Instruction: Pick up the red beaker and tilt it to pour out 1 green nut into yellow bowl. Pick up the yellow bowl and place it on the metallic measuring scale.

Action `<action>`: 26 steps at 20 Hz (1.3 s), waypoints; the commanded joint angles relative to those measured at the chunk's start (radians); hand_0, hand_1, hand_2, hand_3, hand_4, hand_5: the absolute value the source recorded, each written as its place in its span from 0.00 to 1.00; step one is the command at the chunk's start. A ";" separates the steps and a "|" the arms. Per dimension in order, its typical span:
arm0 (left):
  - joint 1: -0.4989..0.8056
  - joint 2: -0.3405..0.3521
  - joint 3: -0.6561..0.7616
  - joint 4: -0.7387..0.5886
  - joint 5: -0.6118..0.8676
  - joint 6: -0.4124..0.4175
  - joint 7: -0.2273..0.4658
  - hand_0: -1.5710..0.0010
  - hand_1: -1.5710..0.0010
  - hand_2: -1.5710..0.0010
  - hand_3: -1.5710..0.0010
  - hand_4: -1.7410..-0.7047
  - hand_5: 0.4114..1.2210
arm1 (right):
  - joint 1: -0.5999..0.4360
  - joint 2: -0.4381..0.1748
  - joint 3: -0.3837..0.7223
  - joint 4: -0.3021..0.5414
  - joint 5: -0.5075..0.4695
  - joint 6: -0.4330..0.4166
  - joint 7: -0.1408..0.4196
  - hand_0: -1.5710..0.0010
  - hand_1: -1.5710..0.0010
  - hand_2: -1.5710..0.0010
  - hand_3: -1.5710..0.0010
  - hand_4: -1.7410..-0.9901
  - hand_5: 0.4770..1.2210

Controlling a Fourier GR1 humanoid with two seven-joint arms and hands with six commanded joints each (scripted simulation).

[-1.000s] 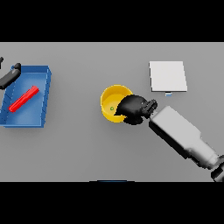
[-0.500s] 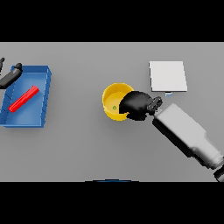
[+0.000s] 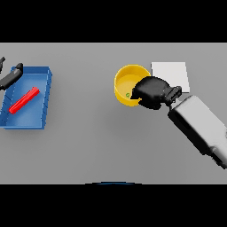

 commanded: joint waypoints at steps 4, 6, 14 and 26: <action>0.010 0.006 -0.002 -0.025 -0.001 0.014 0.004 1.00 1.00 1.00 1.00 0.98 0.35 | -0.015 -0.041 -0.035 0.023 0.008 -0.032 -0.020 0.00 0.00 0.04 0.26 0.00 1.00; 0.007 0.005 0.002 -0.019 0.001 0.013 0.005 1.00 1.00 1.00 1.00 0.98 0.37 | -0.024 -0.058 -0.054 0.060 0.015 -0.066 -0.046 0.00 0.00 0.03 0.27 0.00 1.00; 0.019 0.022 0.007 -0.047 0.016 0.019 0.040 1.00 1.00 1.00 1.00 0.97 0.40 | -0.064 -0.072 -0.117 0.283 0.041 -0.206 -0.083 0.00 0.00 0.02 0.27 0.00 1.00; 0.025 0.015 -0.007 -0.042 0.001 0.021 0.048 1.00 1.00 1.00 1.00 0.98 0.37 | -0.130 -0.031 -0.181 0.633 0.046 -0.321 -0.115 0.00 0.00 0.10 0.14 0.00 1.00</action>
